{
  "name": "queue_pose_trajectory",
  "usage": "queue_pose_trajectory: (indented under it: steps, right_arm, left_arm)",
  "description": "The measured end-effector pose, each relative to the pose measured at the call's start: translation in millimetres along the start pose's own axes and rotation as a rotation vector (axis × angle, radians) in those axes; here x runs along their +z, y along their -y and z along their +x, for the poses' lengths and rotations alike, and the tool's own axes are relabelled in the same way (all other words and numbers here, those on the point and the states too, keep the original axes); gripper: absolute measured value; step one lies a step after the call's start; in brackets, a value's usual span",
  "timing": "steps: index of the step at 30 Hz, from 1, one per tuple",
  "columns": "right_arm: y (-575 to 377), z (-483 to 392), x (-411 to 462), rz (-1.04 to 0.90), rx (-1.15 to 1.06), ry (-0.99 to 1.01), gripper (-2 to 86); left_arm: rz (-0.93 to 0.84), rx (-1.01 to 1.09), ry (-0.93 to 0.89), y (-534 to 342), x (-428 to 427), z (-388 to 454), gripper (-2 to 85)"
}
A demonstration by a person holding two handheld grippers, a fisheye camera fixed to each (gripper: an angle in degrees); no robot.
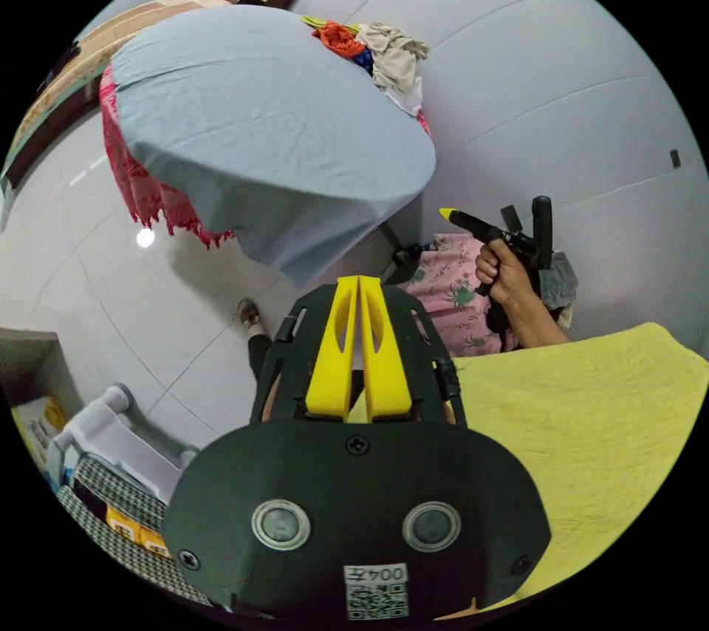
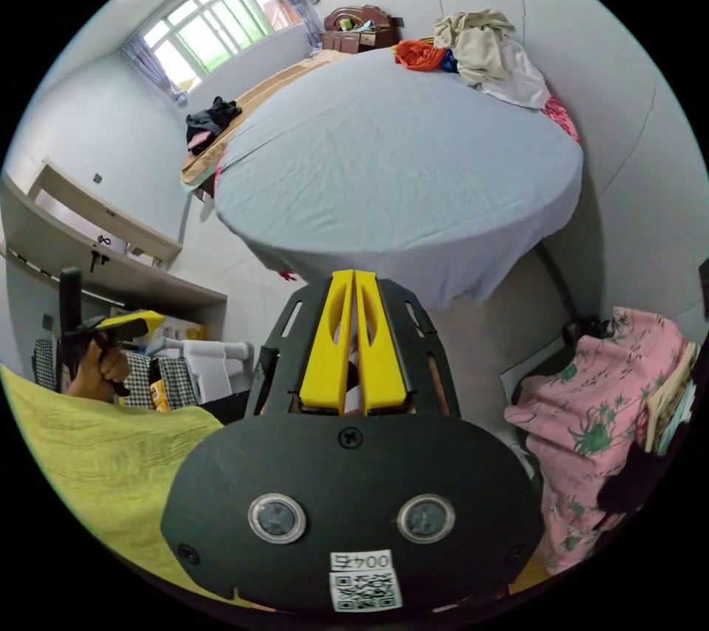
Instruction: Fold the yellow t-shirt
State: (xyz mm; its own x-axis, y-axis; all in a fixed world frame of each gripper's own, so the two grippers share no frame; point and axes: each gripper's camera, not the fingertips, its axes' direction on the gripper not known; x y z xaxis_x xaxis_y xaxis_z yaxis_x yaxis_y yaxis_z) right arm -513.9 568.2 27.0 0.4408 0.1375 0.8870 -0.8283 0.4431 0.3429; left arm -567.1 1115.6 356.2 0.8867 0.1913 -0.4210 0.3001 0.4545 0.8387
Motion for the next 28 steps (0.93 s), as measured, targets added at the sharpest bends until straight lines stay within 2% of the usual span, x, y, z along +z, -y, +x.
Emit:
queue_pose_trajectory:
  steps: [4,8,12,17,21,24,27,28]
  right_arm:
    - [96.1,60.6,16.7,-0.059,-0.082,-0.060,-0.8]
    - [188.0,118.9,48.8,-0.183,-0.167,-0.195,-0.8]
    - [247.6,168.2,76.4,-0.290,-0.218,-0.278,-0.8]
    - [294.3,233.2,107.0,-0.410,-0.300,-0.322,-0.8]
    - [313.7,264.0,102.5,-0.397,-0.395,-0.299,-0.8]
    - [325.2,292.2,97.1,-0.401,-0.574,-0.249,-0.7]
    - [352.1,333.5,86.9,-0.462,-0.689,-0.092,-0.6]
    - [373.6,356.6,73.0,-0.411,-0.677,-0.003,-0.4]
  left_arm:
    - [0.005,0.043,0.026,106.9,49.2,2.0,0.1]
    - [-0.066,0.115,0.165,236.8,119.4,3.8,0.1]
    - [-0.140,0.143,0.238,344.5,187.0,3.9,0.1]
    - [-0.235,0.135,0.344,433.3,262.6,7.1,0.1]
    - [-0.264,0.083,0.340,483.7,313.5,18.2,0.2]
    - [-0.260,0.015,0.375,511.2,341.9,28.4,0.2]
    - [-0.234,-0.078,0.424,535.5,360.7,35.7,0.2]
    - [-0.228,-0.092,0.432,539.8,364.3,36.8,0.2]
